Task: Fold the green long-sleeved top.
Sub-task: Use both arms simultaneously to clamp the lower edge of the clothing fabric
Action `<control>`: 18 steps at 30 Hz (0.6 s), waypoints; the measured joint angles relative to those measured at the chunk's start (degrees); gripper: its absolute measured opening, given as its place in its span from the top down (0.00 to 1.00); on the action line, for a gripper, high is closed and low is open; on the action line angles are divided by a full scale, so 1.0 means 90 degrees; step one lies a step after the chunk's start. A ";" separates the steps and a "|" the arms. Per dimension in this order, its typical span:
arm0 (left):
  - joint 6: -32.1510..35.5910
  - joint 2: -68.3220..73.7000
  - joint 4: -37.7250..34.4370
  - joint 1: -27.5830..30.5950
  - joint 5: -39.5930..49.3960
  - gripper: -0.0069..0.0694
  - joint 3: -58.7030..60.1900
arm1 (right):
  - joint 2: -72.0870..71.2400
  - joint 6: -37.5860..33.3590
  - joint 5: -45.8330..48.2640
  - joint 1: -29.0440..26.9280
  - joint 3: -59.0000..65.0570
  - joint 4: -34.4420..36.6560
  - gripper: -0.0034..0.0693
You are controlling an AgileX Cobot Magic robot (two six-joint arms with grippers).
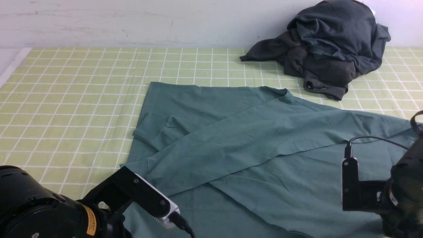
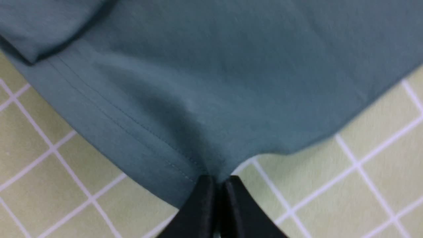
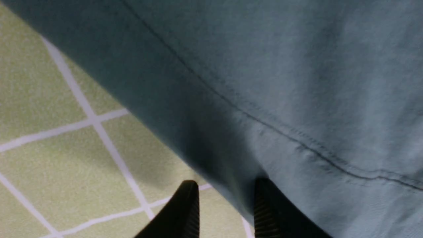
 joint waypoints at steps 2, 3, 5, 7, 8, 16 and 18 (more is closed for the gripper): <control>-0.0200 -0.0019 0.0005 0.0000 -0.0131 0.90 0.0000 | 0.0000 -0.0081 -0.0169 -0.0043 0.0174 -0.0014 0.64; -0.0261 -0.0019 0.0005 0.0000 -0.0205 0.90 0.0000 | 0.0000 -0.0112 -0.0255 -0.0063 0.0225 -0.0025 0.64; -0.0300 -0.0019 0.0005 0.0000 -0.0287 0.90 0.0000 | -0.0063 -0.0166 -0.0492 -0.0066 0.0360 -0.0104 0.64; -0.0308 -0.0046 0.0005 0.0000 -0.0281 0.90 -0.0045 | -0.0115 -0.0166 -0.0693 -0.0072 0.0457 -0.0177 0.66; -0.0322 -0.0077 0.0005 0.0000 -0.0274 0.90 -0.0090 | -0.0135 -0.0140 -0.0744 -0.0073 0.0475 -0.0176 0.68; -0.0498 -0.0612 0.0139 0.0146 -0.0194 0.90 -0.0709 | -0.0404 0.0816 -0.0961 -0.0074 0.0569 -0.0126 0.95; -0.0604 -0.0645 0.0208 0.0356 -0.0150 0.90 -0.0838 | -0.0612 0.1184 -0.0969 -0.0074 0.0569 -0.0112 0.96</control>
